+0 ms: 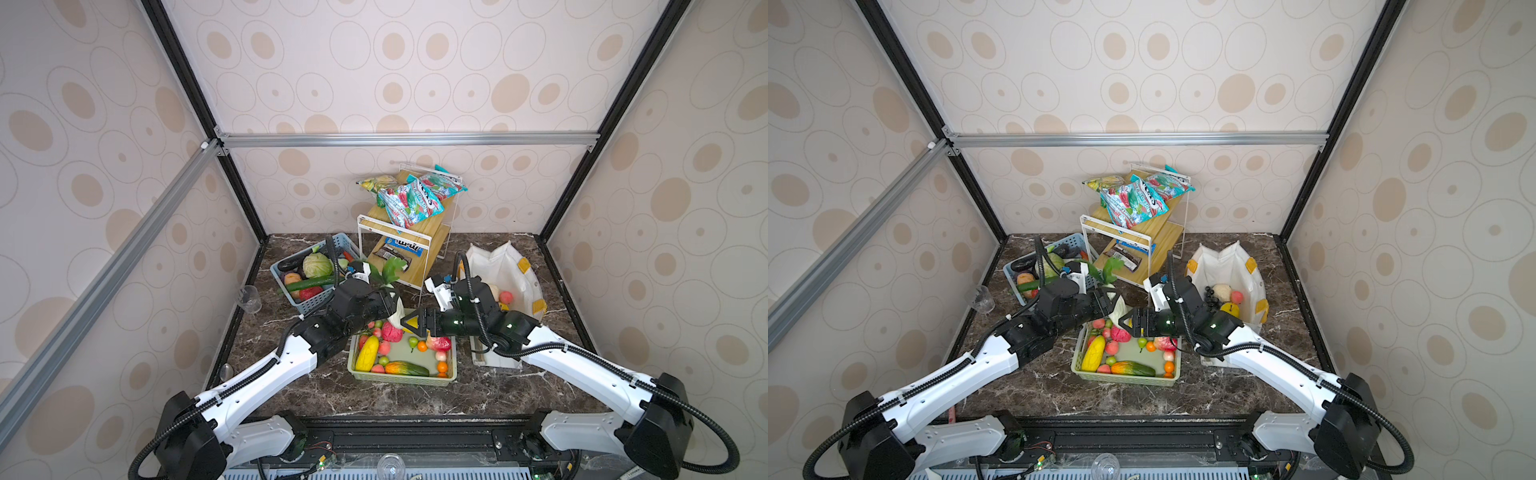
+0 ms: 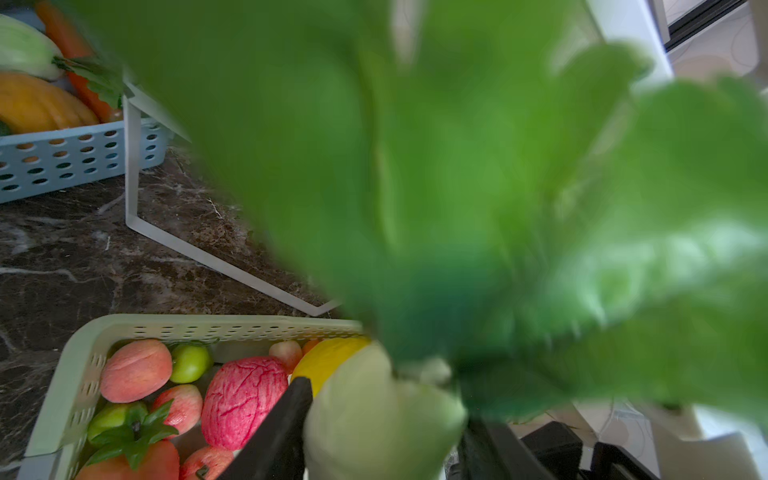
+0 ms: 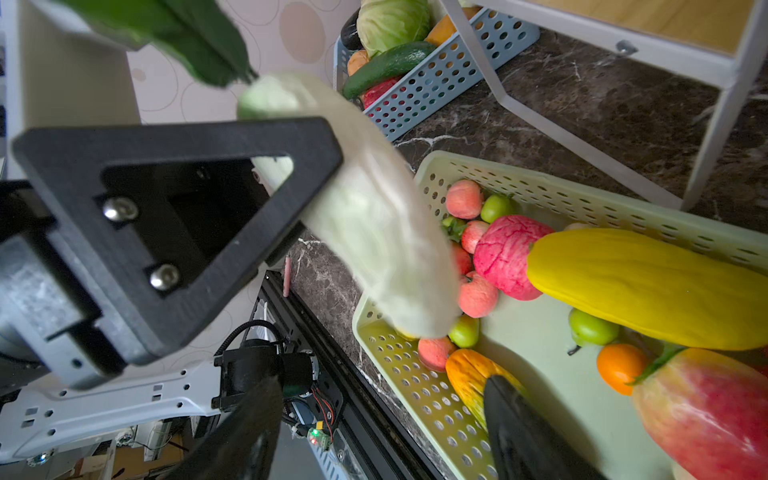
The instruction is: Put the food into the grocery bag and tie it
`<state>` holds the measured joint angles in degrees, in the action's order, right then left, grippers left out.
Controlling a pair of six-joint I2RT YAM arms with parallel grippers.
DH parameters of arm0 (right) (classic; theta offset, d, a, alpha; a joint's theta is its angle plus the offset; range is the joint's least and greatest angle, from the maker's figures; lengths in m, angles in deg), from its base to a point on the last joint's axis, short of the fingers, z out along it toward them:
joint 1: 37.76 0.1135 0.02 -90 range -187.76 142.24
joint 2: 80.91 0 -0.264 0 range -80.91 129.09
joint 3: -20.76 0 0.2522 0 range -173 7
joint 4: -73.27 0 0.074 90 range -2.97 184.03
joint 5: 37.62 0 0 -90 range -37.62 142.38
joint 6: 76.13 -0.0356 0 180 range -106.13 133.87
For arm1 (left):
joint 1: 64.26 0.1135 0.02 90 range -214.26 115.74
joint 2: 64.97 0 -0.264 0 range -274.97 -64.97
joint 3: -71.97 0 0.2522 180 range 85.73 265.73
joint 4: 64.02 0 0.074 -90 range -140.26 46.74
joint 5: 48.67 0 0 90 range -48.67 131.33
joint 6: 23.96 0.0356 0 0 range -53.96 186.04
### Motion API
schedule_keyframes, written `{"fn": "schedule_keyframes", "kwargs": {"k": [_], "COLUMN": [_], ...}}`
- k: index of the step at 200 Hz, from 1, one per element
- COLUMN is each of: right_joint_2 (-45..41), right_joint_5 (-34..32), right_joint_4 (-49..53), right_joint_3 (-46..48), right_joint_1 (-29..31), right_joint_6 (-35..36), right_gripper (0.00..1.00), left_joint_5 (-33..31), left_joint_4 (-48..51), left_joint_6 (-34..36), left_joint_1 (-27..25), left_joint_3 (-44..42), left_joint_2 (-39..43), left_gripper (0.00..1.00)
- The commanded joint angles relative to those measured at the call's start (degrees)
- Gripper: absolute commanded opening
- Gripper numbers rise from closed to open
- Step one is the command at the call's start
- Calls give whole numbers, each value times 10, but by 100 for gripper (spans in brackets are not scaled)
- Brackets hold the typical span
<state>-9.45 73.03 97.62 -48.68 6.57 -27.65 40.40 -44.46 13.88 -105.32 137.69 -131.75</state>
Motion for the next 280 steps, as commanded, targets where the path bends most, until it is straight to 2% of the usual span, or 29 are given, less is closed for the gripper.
{"fn": "schedule_keyframes", "kwargs": {"k": [1, 29, 58, 86, 140, 177, 212, 280], "right_joint_2": [9, 11, 14, 3, 24, 75, 125, 204], "right_joint_5": [-15, -39, -74, -146, -201, -237, -262, -398], "right_joint_4": [-33, -13, 37, 97, 143, 156, 160, 154], "right_joint_3": [4, 8, 1, -6, -14, -45, -66, -99], "right_joint_1": [7, 7, 6, 6, 7, 13, 23, 73], "right_joint_6": [-13, -4, 43, 96, 205, 275, 312, 373], "right_gripper": [79, 79, 79, 79, 76, 75, 75, 76], "left_joint_5": [-12, -32, -36, -78, -125, -118, -100, -82], "left_joint_4": [-12, -9, -5, 54, 95, 113, 115, 124], "left_joint_6": [-14, -16, -12, 13, 61, 82, 95, 107], "left_joint_1": [-8, -8, -8, -9, -8, 3, 29, 70], "left_joint_3": [25, 12, 6, -5, -40, -25, -27, -28], "left_joint_2": [-5, -7, -12, -20, -32, -32, -27, -8], "left_gripper": [54, 53, 50, 55, 60, 64, 65, 65]}}
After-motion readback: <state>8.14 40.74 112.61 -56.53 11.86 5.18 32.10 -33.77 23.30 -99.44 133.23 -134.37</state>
